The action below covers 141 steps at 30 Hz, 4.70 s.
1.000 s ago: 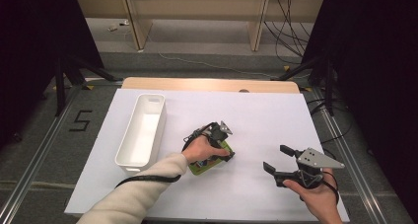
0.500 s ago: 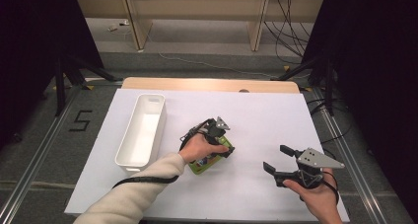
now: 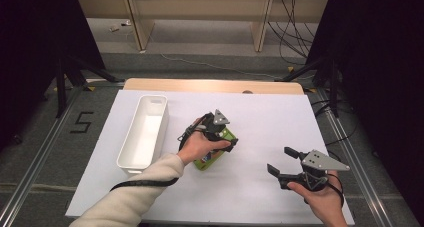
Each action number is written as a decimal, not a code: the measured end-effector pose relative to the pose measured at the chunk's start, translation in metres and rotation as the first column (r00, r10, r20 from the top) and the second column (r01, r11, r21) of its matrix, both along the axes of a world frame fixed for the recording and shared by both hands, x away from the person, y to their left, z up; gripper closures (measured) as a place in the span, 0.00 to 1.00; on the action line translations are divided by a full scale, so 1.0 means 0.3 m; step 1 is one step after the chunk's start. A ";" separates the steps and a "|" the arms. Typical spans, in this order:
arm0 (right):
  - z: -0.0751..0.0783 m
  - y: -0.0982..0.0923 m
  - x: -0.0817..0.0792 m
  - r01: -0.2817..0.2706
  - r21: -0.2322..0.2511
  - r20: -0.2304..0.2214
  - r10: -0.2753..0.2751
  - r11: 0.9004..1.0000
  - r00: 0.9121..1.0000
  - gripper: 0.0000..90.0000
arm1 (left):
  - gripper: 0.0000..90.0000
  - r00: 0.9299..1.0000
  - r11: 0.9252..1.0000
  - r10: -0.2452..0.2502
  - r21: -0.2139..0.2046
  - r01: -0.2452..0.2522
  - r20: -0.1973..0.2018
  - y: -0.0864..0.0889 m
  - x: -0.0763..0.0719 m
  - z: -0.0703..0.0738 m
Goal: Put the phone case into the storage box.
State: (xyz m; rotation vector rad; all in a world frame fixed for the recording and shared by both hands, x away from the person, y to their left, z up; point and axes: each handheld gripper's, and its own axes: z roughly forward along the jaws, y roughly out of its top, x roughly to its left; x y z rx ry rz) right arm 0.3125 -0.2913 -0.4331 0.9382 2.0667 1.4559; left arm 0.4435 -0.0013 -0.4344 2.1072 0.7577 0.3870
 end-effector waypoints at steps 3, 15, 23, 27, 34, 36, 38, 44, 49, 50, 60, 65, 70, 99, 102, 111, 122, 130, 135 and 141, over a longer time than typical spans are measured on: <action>0.000 0.000 0.000 0.000 0.000 0.000 0.000 1.000 1.000 0.18 | 0.19 1.000 1.000 0.007 -0.009 -0.007 0.016 0.011 -0.003 0.015; 0.000 0.000 -0.001 0.001 -0.002 -0.001 -0.001 1.000 1.000 0.18 | 0.19 0.998 0.999 0.008 -0.032 -0.006 0.055 0.039 -0.030 0.061; 0.001 0.001 -0.001 0.002 -0.002 0.000 -0.002 1.000 1.000 0.18 | 0.19 0.997 0.999 0.004 -0.049 -0.001 0.074 0.056 -0.047 0.088; 0.001 0.001 -0.001 0.002 -0.004 -0.001 -0.002 1.000 1.000 0.18 | 0.19 0.997 0.998 0.008 -0.064 -0.003 0.076 0.066 -0.052 0.097; 0.000 0.001 -0.001 0.003 -0.004 -0.001 -0.003 1.000 1.000 0.18 | 0.19 0.996 0.997 0.010 -0.076 -0.004 0.090 0.084 -0.062 0.114; 0.000 0.001 -0.001 0.003 -0.004 0.000 -0.003 1.000 1.000 0.18 | 0.19 0.996 0.997 0.014 -0.081 -0.007 0.092 0.089 -0.065 0.119; 0.000 0.002 -0.001 0.004 -0.002 0.001 -0.004 1.000 1.000 0.18 | 0.19 0.995 0.996 0.019 -0.086 -0.011 0.093 0.093 -0.068 0.122; 0.000 0.001 -0.001 0.003 -0.003 0.002 -0.003 1.000 1.000 0.18 | 0.19 0.994 0.996 0.021 -0.092 -0.011 0.104 0.108 -0.080 0.137; 0.001 0.001 -0.001 0.004 -0.003 0.003 -0.004 1.000 1.000 0.18 | 0.19 0.993 0.995 0.025 -0.097 -0.014 0.113 0.118 -0.088 0.150; 0.001 0.001 -0.001 0.003 -0.004 0.003 -0.003 1.000 1.000 0.18 | 0.19 0.993 0.994 0.032 -0.104 -0.020 0.112 0.119 -0.090 0.152; 0.001 0.001 -0.002 0.004 -0.002 0.003 -0.004 1.000 1.000 0.18 | 0.19 0.992 0.993 0.050 -0.114 -0.036 0.119 0.146 -0.094 0.166; 0.001 0.002 -0.001 0.004 -0.003 0.003 -0.004 1.000 1.000 0.18 | 0.19 0.991 0.993 0.056 -0.112 -0.043 0.120 0.164 -0.093 0.171; 0.000 0.002 -0.001 0.005 -0.002 0.001 -0.005 1.000 1.000 0.18 | 0.19 0.990 0.991 0.070 -0.120 -0.055 0.124 0.184 -0.093 0.176; -0.001 0.003 -0.001 0.005 -0.002 -0.001 -0.005 1.000 1.000 0.18 | 0.19 0.982 0.982 0.119 -0.160 -0.096 0.143 0.246 -0.092 0.219; -0.001 0.002 0.000 0.005 -0.003 -0.001 -0.006 1.000 1.000 0.18 | 0.19 0.982 0.982 0.122 -0.164 -0.098 0.145 0.248 -0.091 0.221; -0.001 0.002 -0.001 0.005 -0.004 -0.001 -0.005 1.000 1.000 0.18 | 0.19 0.980 0.979 0.132 -0.177 -0.105 0.150 0.259 -0.090 0.235; -0.001 0.003 -0.001 0.004 -0.004 -0.001 -0.004 1.000 1.000 0.18 | 0.19 0.976 0.970 0.169 -0.198 -0.140 0.137 0.287 -0.091 0.258; -0.002 0.003 -0.001 0.004 -0.005 -0.002 -0.004 1.000 1.000 0.18 | 0.19 0.975 0.966 0.179 -0.209 -0.149 0.134 0.296 -0.087 0.263; -0.002 0.003 -0.001 0.003 -0.005 -0.002 -0.003 1.000 1.000 0.18 | 0.19 0.974 0.965 0.182 -0.215 -0.151 0.137 0.303 -0.084 0.268; -0.002 0.003 -0.001 0.003 -0.005 -0.002 -0.003 1.000 1.000 0.18 | 0.19 0.972 0.965 0.183 -0.214 -0.150 0.149 0.313 -0.080 0.275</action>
